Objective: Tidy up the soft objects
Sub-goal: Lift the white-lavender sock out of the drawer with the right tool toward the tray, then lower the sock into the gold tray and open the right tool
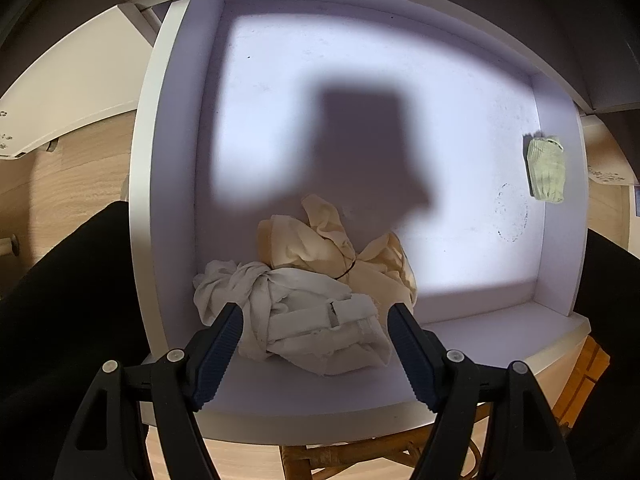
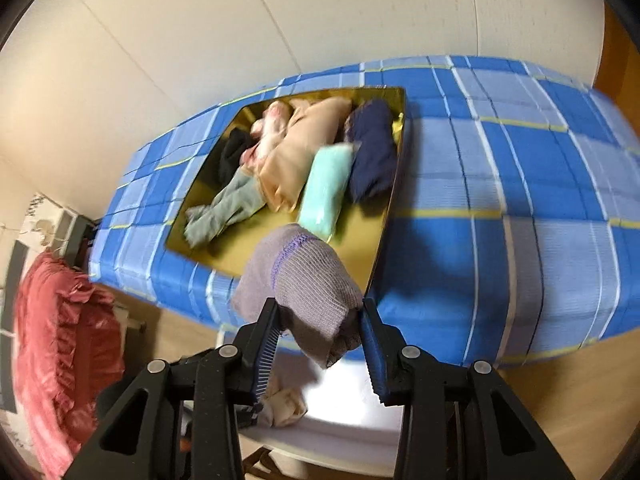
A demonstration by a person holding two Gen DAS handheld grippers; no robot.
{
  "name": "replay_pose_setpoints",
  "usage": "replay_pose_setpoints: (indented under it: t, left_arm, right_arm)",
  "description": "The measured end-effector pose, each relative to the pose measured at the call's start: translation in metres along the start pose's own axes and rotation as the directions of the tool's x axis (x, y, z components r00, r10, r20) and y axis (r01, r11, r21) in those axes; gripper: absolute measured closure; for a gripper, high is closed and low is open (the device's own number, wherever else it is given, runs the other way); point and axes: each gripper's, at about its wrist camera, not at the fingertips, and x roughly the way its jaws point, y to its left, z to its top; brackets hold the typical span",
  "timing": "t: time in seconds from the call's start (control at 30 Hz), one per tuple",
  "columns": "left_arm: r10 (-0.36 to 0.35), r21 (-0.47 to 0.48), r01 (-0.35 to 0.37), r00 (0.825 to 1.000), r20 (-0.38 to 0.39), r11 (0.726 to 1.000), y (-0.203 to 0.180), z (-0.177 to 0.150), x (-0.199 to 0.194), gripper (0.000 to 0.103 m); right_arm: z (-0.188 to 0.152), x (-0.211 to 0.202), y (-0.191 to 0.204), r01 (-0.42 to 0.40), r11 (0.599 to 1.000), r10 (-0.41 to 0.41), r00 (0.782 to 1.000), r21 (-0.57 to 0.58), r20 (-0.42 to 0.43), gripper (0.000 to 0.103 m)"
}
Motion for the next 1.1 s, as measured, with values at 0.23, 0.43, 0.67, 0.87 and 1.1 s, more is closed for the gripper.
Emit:
replay_pose_setpoints:
  t: [0.23,0.43,0.67,0.87,1.1]
  left_arm:
    - [0.008,0.013,-0.007,1.000,-0.018,1.000,0.004,0.002,-0.003,0.027]
    - [0.024,0.012,-0.023,0.999,-0.043,1.000,0.006,-0.002,0.004,0.027]
    - [0.025,0.017,-0.024,0.998,-0.052,1.000,0.005,-0.003,0.008,0.027]
    - [0.034,0.018,-0.033,0.997,-0.067,0.999,0.003,-0.005,0.013,0.027]
    - [0.036,0.025,-0.034,0.996,-0.078,0.999,0.001,-0.007,0.017,0.027]
  right_arm:
    - [0.033,0.030,0.000,0.064,0.998,-0.065,0.997,-0.017,-0.048,0.063]
    - [0.037,0.049,0.001,0.090,0.996,-0.092,0.991,-0.027,-0.092,0.062]
    - [0.034,0.062,0.008,0.138,0.986,-0.148,0.984,-0.098,-0.101,0.061]
    - [0.030,0.059,0.005,0.124,0.988,-0.133,0.987,-0.091,-0.090,0.059]
    - [0.024,0.051,0.003,0.116,0.990,-0.122,0.990,-0.086,-0.076,0.055]
